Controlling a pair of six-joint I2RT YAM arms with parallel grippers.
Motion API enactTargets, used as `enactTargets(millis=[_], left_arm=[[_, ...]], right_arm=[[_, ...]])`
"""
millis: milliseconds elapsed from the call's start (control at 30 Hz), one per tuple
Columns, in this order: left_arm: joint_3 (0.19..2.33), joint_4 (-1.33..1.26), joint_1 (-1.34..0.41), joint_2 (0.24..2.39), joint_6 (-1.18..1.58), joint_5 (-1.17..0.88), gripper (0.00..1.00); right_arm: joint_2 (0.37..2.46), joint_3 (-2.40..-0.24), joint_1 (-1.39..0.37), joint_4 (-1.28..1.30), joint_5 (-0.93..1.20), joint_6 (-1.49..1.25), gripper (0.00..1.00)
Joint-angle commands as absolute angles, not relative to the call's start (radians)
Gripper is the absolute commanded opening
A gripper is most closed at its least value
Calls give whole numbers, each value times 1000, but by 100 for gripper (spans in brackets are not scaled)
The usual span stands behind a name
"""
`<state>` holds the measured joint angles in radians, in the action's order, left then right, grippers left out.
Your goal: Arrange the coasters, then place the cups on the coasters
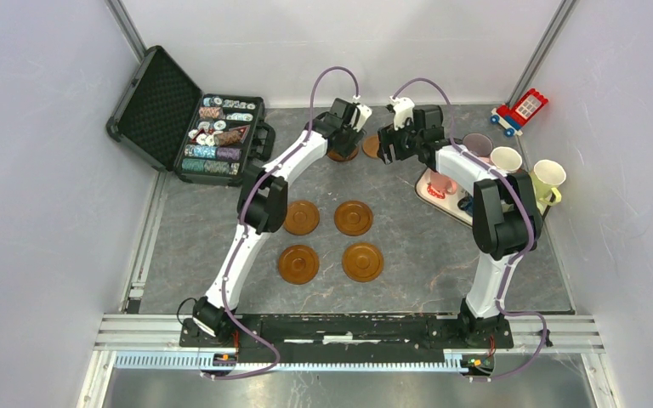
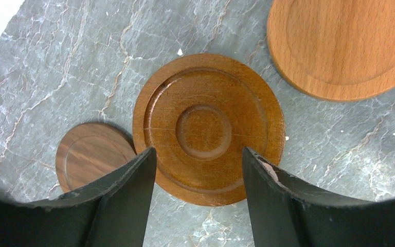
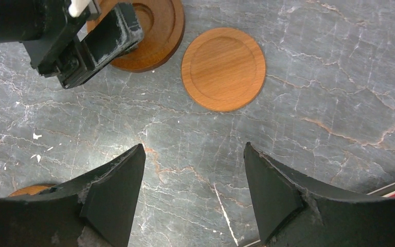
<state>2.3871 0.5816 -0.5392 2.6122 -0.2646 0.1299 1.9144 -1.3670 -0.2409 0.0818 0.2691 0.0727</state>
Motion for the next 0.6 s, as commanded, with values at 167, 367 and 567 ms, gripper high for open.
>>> enactTargets(millis=[167,367,567], left_arm=[[2202,650,-537,2500,-306,88,64],[2092,689,-535,2433,-295,27,59],[1985,712,-535,2355,-287,8,57]], right_arm=[[1931,-1431,-234,64,278,86,77],[1931,-1424,-233,63,282,83,77],[1928,-1417,-234,63,290,83,76]])
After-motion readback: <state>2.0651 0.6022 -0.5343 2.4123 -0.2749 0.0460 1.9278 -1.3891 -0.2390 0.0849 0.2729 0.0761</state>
